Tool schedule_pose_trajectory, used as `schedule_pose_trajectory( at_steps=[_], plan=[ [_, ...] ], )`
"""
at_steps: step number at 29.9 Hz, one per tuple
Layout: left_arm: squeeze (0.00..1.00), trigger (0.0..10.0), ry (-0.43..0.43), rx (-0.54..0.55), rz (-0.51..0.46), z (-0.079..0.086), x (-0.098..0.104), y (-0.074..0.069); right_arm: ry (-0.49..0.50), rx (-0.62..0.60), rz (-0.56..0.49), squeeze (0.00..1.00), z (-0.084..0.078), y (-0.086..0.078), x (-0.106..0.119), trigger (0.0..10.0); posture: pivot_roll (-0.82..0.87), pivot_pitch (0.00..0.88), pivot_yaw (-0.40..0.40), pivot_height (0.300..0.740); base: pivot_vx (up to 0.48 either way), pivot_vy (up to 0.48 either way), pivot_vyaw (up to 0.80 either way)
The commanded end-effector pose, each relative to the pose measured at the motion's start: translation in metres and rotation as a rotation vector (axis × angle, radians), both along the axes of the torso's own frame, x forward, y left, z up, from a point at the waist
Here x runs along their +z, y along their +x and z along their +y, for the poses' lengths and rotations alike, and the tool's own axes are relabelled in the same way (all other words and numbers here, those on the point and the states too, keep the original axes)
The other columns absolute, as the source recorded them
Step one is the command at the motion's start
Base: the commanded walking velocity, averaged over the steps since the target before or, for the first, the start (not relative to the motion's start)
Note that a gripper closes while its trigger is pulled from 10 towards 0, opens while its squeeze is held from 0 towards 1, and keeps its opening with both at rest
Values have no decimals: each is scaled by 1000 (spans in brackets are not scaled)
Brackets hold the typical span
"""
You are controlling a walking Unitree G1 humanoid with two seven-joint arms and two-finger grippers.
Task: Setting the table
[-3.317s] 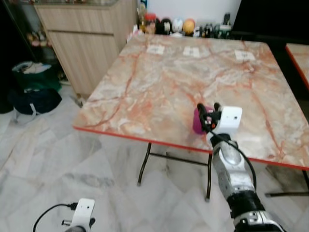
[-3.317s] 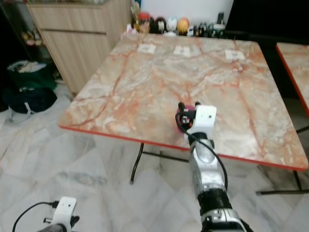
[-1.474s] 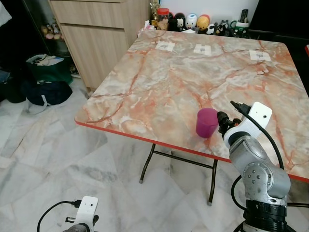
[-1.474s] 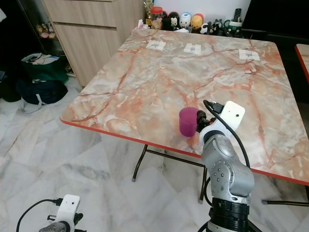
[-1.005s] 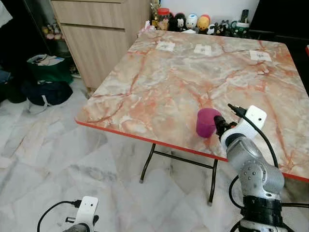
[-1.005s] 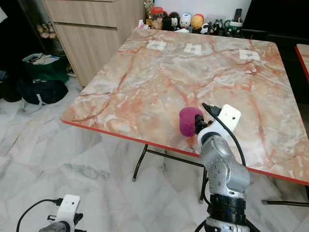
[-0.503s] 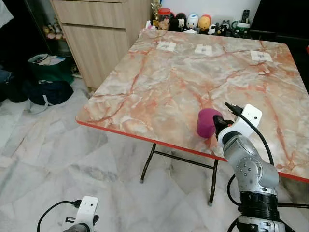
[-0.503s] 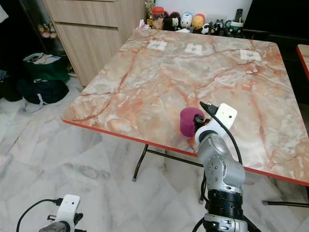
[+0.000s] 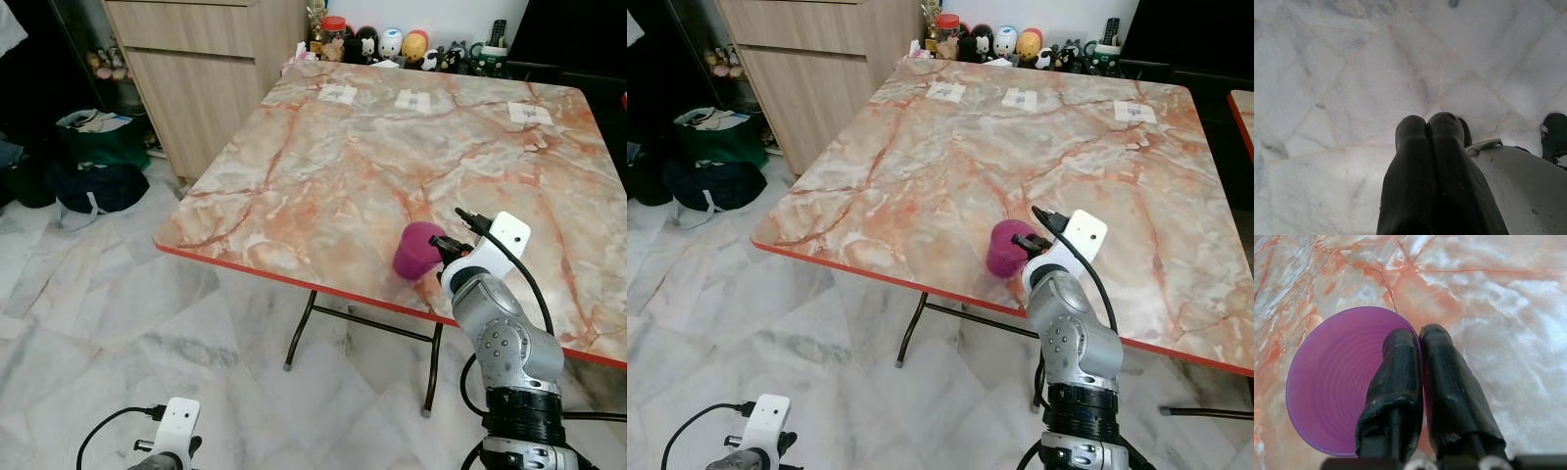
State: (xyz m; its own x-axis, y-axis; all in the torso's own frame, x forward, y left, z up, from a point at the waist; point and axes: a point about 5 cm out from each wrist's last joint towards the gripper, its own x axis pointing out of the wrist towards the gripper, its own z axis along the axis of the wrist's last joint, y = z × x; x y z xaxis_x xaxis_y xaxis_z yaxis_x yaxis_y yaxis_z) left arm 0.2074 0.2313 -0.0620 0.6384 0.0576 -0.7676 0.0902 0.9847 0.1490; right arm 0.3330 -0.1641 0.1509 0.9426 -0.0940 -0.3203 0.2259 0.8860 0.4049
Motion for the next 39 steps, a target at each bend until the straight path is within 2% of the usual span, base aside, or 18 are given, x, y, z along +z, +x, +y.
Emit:
schedule_pose_trajectory(
  at_steps=[1, 7, 11, 15, 16, 17, 21, 24, 27, 33, 39],
  plan=[
    [0, 10000, 1, 6, 36, 3, -3, -6, -2, 4, 22, 0, 1, 0, -4, 0, 137, 88, 17, 740, 0, 0, 0],
    [0, 10000, 2, 6, 37, 3, -3, -6, 3, -1, 22, 0, 1, -1, -5, 0, 137, 87, 18, 740, 0, 0, 0],
    [0, 10000, 6, 6, 36, 3, -3, -6, 39, -64, -68, 0, -3, 1, 4, 0, 137, 88, 17, 740, 0, 0, 0],
    [0, 10000, 8, 8, 34, 3, -3, -6, -16, -118, -207, 0, -10, -3, 17, 0, 137, 86, 15, 740, 0, 0, 0],
    [0, 10000, 9, 8, 33, 3, -3, -6, -62, -117, -241, 0, -10, -5, 22, 9569, 136, 86, 14, 740, 0, 0, 0],
    [0, 10000, 11, 8, 33, 3, -3, -6, -121, -112, -277, 0, -10, -8, 27, 10000, 129, 87, 13, 740, 0, 0, 0],
    [0, 10000, 16, 4, 32, 3, -3, -6, -140, -122, -303, 0, -10, -12, 27, 10000, 125, 87, 12, 740, 0, 0, 0],
    [0, 10000, 33, -12, 25, 3, -3, -5, -193, -176, -299, 0, -21, -20, 20, 10000, 120, 85, 7, 740, 0, -210, 0],
    [0, 10000, 32, -14, 25, 2, -3, -5, -228, -190, -309, 0, -27, -20, 20, 10000, 118, 85, 5, 740, 0, -452, 0],
    [0, 10000, 29, -13, 26, 1, -3, -5, -234, -199, -338, 0, -30, -17, 25, 10000, 115, 82, 1, 740, 0, -469, -647],
    [0, 10000, 29, -10, 26, 1, -3, -5, -250, -190, -331, 0, -25, -15, 24, 10000, 118, 80, 2, 740, 0, -469, 0]
  ],
)
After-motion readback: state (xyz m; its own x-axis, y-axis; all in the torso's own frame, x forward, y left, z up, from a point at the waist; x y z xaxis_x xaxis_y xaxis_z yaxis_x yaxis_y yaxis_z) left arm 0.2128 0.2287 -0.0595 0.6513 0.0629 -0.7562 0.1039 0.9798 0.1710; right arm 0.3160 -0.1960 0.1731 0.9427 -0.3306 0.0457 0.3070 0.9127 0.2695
